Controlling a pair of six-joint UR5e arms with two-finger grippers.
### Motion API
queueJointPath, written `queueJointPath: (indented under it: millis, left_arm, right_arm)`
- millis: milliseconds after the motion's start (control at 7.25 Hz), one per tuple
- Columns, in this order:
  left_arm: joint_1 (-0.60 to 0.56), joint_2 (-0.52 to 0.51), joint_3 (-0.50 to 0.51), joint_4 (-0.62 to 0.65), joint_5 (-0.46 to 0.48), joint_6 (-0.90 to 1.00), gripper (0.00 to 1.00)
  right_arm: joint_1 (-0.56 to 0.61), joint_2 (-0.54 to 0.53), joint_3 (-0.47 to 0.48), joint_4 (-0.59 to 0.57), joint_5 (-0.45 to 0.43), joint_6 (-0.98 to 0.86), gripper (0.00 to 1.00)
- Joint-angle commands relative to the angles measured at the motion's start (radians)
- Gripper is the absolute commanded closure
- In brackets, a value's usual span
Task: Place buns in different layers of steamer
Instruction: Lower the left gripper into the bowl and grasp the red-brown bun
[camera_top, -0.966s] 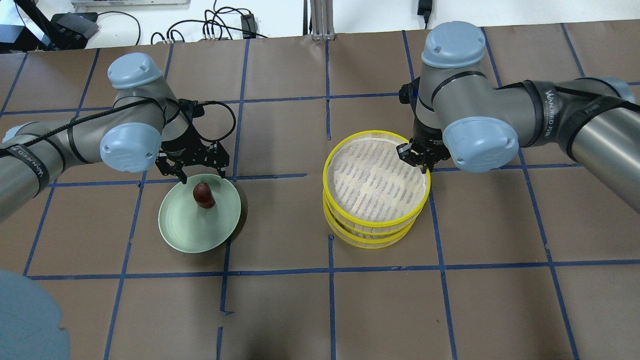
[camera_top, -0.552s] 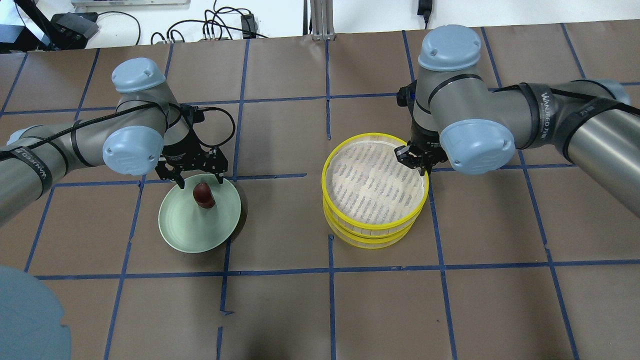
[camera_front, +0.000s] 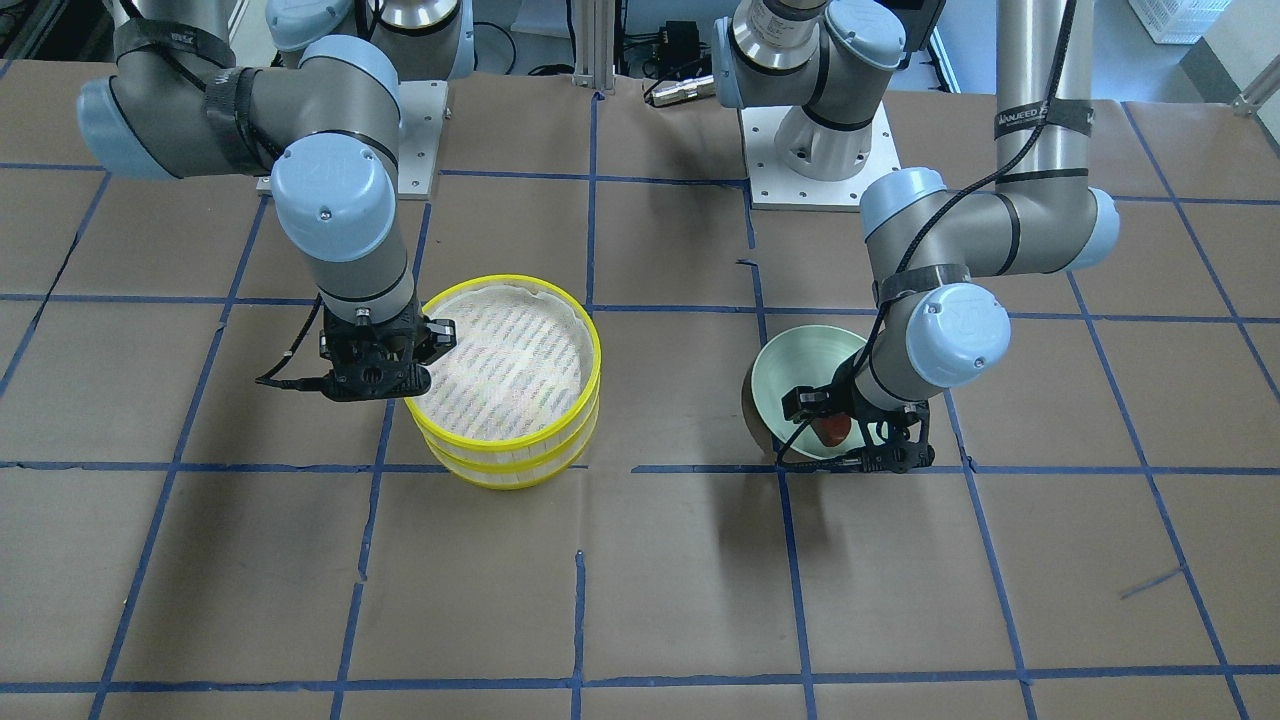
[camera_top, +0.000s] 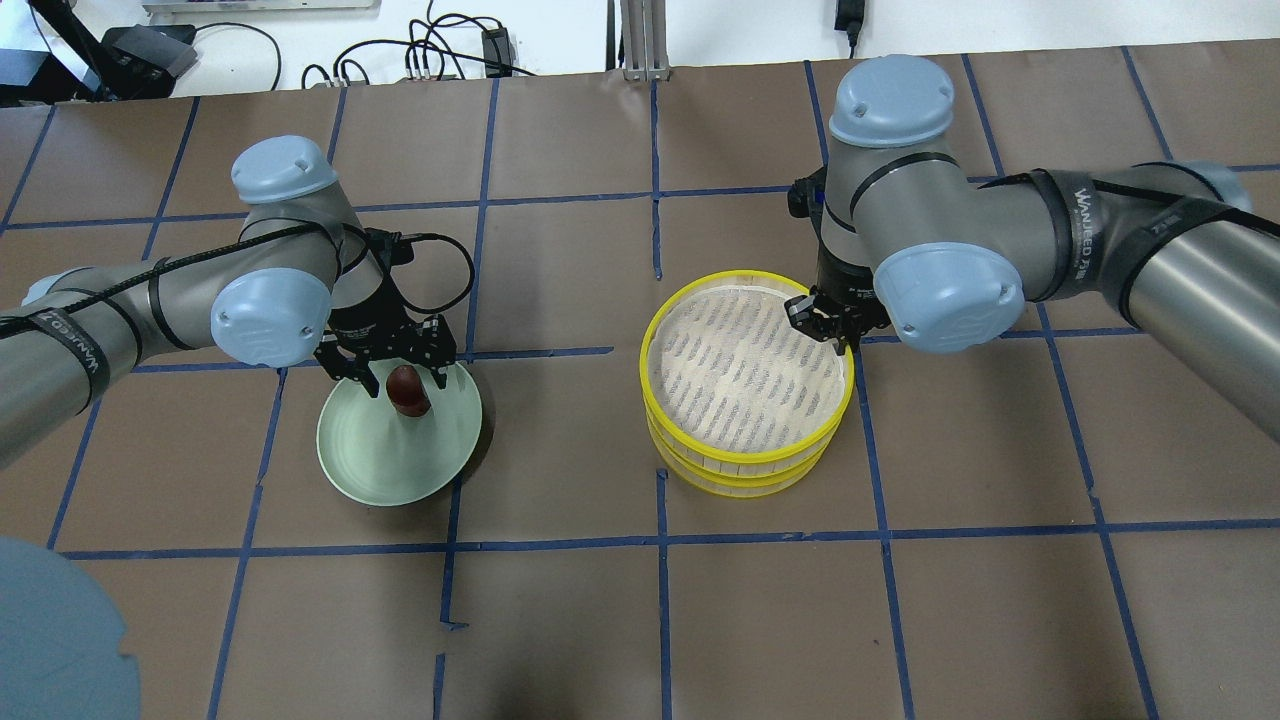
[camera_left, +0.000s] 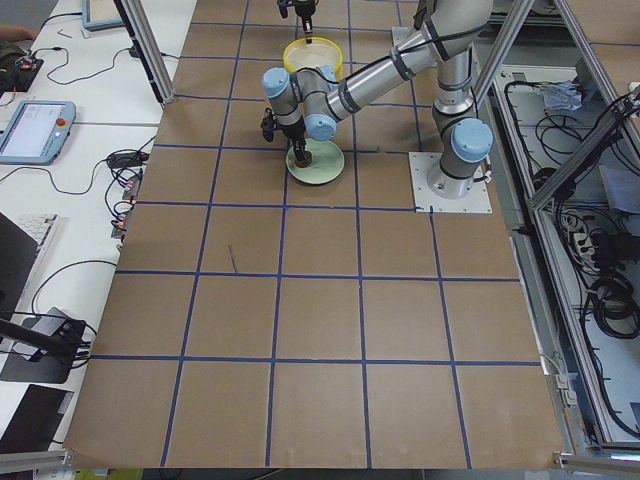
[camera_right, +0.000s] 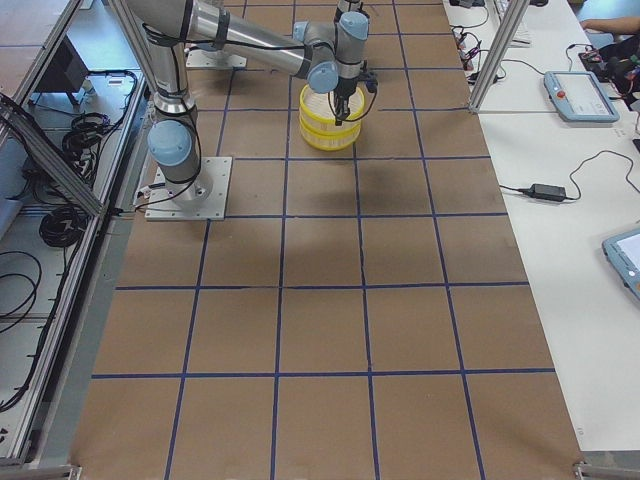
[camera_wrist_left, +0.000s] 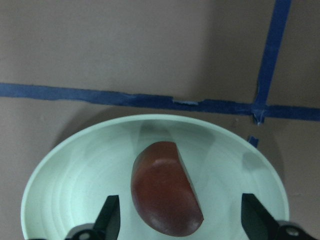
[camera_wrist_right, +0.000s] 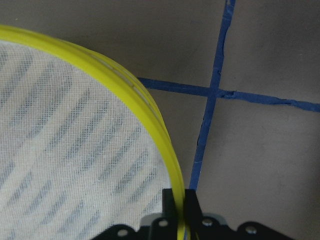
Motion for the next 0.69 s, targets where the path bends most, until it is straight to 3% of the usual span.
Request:
queueJointPath:
  millis: [0,276,552]
  left_arm:
    - [0.000,0.001,-0.005,0.000,0.003,-0.004,0.73]
    - [0.000,0.016,-0.004,0.000,0.006,-0.002,0.88]
    - [-0.003,0.057,0.015,-0.007,0.048,-0.007,0.89]
  right_arm:
    - [0.000,0.001,0.005,-0.001,0.000,0.000,0.92]
    - [0.000,0.001,0.007,0.002,-0.002,-0.001,0.91]
    - [0.000,0.001,0.021,-0.001,-0.002,-0.001,0.90]
